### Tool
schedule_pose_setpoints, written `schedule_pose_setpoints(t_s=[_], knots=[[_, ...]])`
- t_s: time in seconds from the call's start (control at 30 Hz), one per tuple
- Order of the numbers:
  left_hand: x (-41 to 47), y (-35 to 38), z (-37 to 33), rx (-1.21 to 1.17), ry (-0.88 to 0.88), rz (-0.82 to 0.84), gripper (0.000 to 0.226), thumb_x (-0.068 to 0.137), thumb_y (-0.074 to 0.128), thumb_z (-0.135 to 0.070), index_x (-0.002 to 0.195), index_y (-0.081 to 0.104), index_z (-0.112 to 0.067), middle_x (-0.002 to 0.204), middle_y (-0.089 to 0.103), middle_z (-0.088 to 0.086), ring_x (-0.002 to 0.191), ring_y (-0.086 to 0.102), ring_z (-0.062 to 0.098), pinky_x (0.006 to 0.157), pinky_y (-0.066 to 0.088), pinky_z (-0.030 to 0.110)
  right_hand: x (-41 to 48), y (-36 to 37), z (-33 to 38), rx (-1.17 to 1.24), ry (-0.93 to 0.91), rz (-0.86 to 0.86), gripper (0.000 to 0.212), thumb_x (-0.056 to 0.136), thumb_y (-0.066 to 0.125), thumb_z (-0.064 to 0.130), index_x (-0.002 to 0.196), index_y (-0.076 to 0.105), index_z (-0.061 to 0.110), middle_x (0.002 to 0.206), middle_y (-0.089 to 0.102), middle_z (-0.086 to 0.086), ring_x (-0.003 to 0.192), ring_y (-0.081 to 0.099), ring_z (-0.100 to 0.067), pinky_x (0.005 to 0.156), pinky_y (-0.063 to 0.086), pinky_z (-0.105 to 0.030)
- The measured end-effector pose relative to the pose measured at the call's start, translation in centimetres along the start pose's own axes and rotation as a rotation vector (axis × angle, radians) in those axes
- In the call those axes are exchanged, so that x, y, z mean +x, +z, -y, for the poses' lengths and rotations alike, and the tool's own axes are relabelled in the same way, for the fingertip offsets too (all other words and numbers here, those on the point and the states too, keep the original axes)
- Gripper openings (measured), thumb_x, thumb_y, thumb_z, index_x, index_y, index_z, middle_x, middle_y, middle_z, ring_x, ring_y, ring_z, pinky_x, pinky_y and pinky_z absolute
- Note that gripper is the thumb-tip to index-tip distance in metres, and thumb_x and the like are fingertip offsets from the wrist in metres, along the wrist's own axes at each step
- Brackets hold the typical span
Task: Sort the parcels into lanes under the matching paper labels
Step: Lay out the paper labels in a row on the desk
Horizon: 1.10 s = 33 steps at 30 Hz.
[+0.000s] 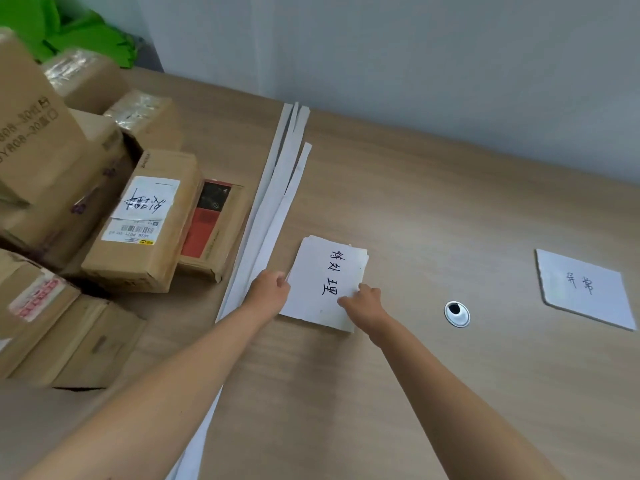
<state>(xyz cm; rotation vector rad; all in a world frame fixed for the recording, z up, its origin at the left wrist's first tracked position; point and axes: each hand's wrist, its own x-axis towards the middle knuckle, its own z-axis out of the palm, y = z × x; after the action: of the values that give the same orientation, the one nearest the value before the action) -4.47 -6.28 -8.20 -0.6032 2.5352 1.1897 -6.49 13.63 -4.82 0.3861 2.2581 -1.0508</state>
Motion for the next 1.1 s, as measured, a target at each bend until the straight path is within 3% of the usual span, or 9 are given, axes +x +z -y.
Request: schedule_pose_setpoints(t_s=[0.13,0.33,0.43,0.5,0.63,0.73,0.87,0.97,1.1], knots=[[1.1,1.0,0.7,-0.025,-0.010,-0.044,0.020,0.094,0.042,-0.009,0.082,0.058,-0.006,0.097,0.049,0.004,0.080,0.055,0.031,0.066,0.046,0.035,1.5,1.0,0.0,-0.005,0.047,-0.100,0.042,0.094,0.054,0.021,0.131,0.045,0.003,0.133,0.029,-0.010,0.128,0.035,-0.028,0.098,0.039,-0.034],[0.4,0.9,0.3,-0.085,-0.007,-0.009,0.018,0.089,0.044,-0.013,0.072,0.038,-0.012,0.090,0.044,0.005,0.071,0.037,0.021,0.064,0.032,0.031,1.1,0.8,0.7,0.111,0.089,-0.159,0.029,0.088,0.048,0.016,0.111,0.061,0.007,0.132,0.046,-0.015,0.123,0.047,-0.035,0.095,0.048,-0.037],[-0.6,0.5,0.1,-0.033,-0.002,-0.029,0.023,0.094,0.042,-0.018,0.081,0.057,-0.007,0.098,0.049,0.001,0.091,0.039,0.021,0.068,0.039,0.031,-0.3,0.2,0.9,0.113,0.052,-0.165,0.037,0.092,0.046,0.014,0.128,0.054,0.010,0.134,0.036,-0.009,0.127,0.038,-0.031,0.097,0.042,-0.036],[-1.5,-0.4,-0.4,-0.064,0.004,-0.050,0.029,0.089,0.040,-0.025,0.078,0.061,-0.008,0.094,0.053,-0.001,0.091,0.042,0.022,0.069,0.041,0.032,-1.6,-0.4,1.0,0.158,0.016,-0.154,0.047,0.094,0.047,0.013,0.141,0.045,0.016,0.137,0.031,-0.007,0.126,0.039,-0.027,0.099,0.041,-0.037],[-3.7,-2.3,-2.3,-0.298,0.023,-0.040,0.020,0.087,0.043,-0.026,0.078,0.060,-0.026,0.082,0.056,-0.007,0.076,0.050,0.018,0.072,0.043,0.030,-5.0,-2.6,1.4,0.304,-0.120,-0.098,0.066,0.093,0.050,0.009,0.153,0.030,0.029,0.134,0.049,-0.006,0.114,0.050,-0.022,0.090,0.044,-0.034],[-6.1,-3.9,-4.6,-0.349,0.072,-0.042,0.022,0.092,0.048,-0.024,0.082,0.068,-0.024,0.083,0.064,-0.008,0.079,0.058,0.017,0.078,0.047,0.029,-8.0,-4.7,1.9,0.363,-0.208,-0.121,0.074,0.086,0.047,0.003,0.149,0.031,0.039,0.133,0.055,-0.003,0.119,0.053,-0.022,0.093,0.049,-0.035],[-9.2,-5.9,-7.6,-0.528,0.064,-0.002,0.021,0.098,0.051,-0.022,0.096,0.069,-0.013,0.095,0.074,0.002,0.090,0.070,0.019,0.084,0.054,0.034,-12.8,-8.7,2.3,0.358,-0.318,-0.091,0.074,0.079,0.051,0.007,0.146,0.041,0.039,0.103,0.057,0.004,0.099,0.056,-0.017,0.065,0.048,-0.017],[-11.0,-7.4,-9.2,-0.662,0.097,0.032,0.025,0.095,0.058,-0.035,0.107,0.067,-0.013,0.096,0.076,0.005,0.090,0.073,0.022,0.087,0.056,0.037,-15.9,-12.1,2.1,0.263,-0.382,-0.039,0.084,0.067,0.053,0.018,0.148,0.043,0.036,0.095,0.058,0.006,0.089,0.058,-0.011,0.058,0.047,-0.013],[-12.6,-7.9,-11.3,-0.699,0.160,0.027,0.028,0.094,0.061,-0.038,0.106,0.068,-0.014,0.096,0.073,0.006,0.087,0.071,0.022,0.084,0.054,0.036,-18.1,-15.8,1.6,0.174,-0.438,-0.006,0.071,0.090,0.047,-0.010,0.148,0.041,0.030,0.082,0.056,0.011,0.063,0.060,0.007,0.054,0.044,-0.006]])
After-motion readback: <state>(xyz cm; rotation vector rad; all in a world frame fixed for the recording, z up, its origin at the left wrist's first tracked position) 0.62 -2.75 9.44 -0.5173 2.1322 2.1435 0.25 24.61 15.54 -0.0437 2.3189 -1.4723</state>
